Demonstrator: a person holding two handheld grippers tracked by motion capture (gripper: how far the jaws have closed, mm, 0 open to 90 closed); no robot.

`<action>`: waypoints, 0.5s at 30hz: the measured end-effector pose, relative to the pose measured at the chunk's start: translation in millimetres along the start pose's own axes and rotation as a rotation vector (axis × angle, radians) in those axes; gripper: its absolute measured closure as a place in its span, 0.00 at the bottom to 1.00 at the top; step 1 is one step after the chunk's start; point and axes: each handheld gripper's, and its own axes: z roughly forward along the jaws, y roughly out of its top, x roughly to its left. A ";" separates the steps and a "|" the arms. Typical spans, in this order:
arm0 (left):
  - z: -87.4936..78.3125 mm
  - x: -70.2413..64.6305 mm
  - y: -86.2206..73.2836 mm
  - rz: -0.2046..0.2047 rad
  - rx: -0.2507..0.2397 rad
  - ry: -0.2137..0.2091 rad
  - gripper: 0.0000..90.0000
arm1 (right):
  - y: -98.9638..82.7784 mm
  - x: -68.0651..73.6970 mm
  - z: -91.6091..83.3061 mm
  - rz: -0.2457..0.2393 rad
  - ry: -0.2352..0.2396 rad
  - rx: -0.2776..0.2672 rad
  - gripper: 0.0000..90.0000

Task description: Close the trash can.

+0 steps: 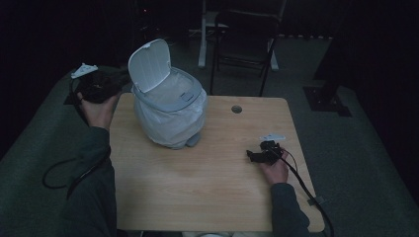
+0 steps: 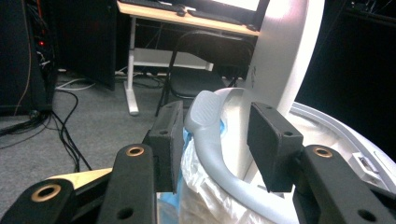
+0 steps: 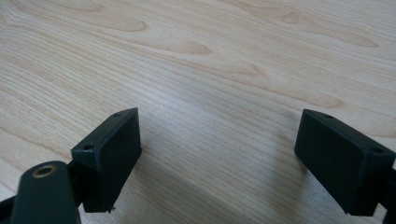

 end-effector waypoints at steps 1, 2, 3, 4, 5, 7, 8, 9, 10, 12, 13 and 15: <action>1.0 -0.2 0.3 -0.003 0.001 -0.003 0.64 | 0.0 0.0 0.0 0.000 0.000 0.000 0.15; 1.9 -0.4 0.7 -0.003 0.002 -0.005 0.64 | 0.0 0.1 0.0 0.001 -0.001 0.000 0.15; 2.8 -0.9 1.0 -0.005 0.003 -0.008 0.64 | 0.0 0.1 0.0 0.001 -0.001 0.000 0.15; 2.8 -0.9 1.0 -0.005 0.003 -0.008 0.64 | 0.0 0.1 0.0 0.001 -0.001 0.000 0.15; 3.6 -1.3 1.3 -0.006 0.005 -0.007 0.65 | 0.0 0.1 0.0 0.002 -0.001 0.000 0.15; 5.3 0.0 1.5 -0.020 0.003 -0.012 0.65 | 0.0 0.1 0.0 0.001 -0.001 0.000 0.15; 5.6 0.5 1.5 -0.022 0.005 -0.014 0.65 | 0.0 0.0 0.0 0.001 0.000 0.000 0.15; 5.9 0.6 1.5 -0.023 0.005 -0.014 0.65 | 0.0 0.0 0.0 0.000 0.000 0.001 0.15; 6.1 0.6 1.5 -0.023 0.005 -0.014 0.65 | 0.0 0.0 0.0 0.000 0.000 0.000 0.15; 6.5 0.3 1.2 -0.027 0.004 -0.016 0.66 | 0.0 0.0 0.0 0.000 0.000 0.000 0.15; 6.7 0.2 1.0 -0.031 0.002 -0.017 0.67 | 0.0 0.0 0.0 0.000 -0.001 0.000 0.15; 7.2 0.3 0.6 -0.036 0.002 -0.022 0.67 | -0.1 0.0 0.0 0.000 -0.001 0.000 0.15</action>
